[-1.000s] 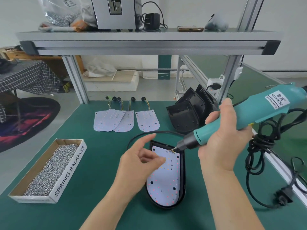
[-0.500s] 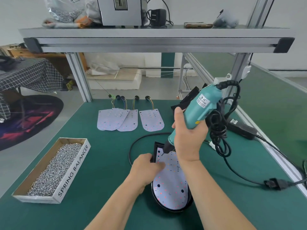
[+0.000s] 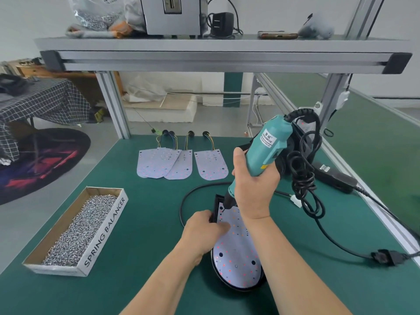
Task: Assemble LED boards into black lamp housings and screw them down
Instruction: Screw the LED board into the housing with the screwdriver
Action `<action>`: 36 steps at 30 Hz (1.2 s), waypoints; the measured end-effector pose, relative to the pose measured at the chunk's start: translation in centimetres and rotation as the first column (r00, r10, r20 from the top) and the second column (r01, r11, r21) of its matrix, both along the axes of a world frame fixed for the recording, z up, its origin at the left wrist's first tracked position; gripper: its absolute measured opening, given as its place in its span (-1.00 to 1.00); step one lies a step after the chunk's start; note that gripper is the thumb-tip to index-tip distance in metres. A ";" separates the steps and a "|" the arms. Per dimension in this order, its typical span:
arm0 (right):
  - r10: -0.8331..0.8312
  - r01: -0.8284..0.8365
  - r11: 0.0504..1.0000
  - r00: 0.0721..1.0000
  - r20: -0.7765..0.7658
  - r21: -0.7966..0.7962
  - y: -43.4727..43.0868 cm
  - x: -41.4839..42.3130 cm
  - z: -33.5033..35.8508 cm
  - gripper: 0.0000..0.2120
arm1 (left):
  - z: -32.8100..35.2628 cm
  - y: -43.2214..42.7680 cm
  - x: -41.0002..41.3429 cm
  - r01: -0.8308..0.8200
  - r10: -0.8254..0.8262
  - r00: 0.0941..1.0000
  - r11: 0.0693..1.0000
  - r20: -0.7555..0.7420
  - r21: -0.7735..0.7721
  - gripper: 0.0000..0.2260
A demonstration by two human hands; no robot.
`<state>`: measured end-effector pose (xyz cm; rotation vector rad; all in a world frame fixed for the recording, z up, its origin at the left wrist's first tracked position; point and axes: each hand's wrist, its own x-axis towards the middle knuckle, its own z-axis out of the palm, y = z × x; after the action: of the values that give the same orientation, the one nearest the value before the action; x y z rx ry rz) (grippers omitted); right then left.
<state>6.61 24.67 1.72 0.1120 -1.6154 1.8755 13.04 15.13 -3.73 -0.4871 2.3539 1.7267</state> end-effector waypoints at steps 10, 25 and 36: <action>0.016 -0.015 1.000 1.000 -0.027 0.014 -0.4 0.2 0.1 -0.63 | -0.2 -0.1 0.0 -0.002 0.002 1.000 1.000 -0.001 0.025 -0.59; 0.115 -0.108 0.984 0.992 -0.044 0.141 -1.4 0.1 -0.3 -0.63 | -0.3 -0.1 0.2 -0.010 0.010 1.000 1.000 0.008 -0.008 -0.62; -0.007 0.006 1.000 0.999 -0.043 -0.022 2.2 1.4 2.1 -0.75 | 0.5 -0.3 0.5 0.002 -0.003 0.999 0.999 0.035 0.035 -0.59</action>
<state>7.99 26.83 3.80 0.1370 -1.5645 1.8726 13.54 14.88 -3.19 -0.5045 2.2956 1.7408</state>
